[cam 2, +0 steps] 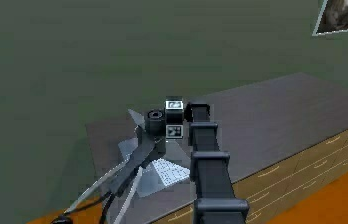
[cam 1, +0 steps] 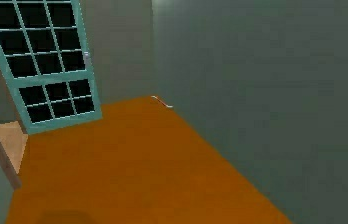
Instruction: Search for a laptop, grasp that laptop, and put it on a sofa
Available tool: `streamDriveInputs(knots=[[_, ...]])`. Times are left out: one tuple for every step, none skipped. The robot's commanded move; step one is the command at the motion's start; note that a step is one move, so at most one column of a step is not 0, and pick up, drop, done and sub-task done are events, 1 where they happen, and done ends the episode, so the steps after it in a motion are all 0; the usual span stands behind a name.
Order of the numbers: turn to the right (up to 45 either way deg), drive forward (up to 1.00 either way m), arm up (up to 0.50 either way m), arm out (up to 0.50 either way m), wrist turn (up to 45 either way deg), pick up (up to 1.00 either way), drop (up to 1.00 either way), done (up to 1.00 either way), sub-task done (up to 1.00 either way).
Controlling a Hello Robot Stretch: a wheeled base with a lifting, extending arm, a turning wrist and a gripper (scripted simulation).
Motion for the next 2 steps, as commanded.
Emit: streamDriveInputs(knots=[[0.0, 0.00, 0.00, 0.00, 45.0, 0.00, 0.00, 0.00, 0.00], [0.0, 0.00, 0.00, 0.00, 45.0, 0.00, 0.00, 0.00, 0.00]])
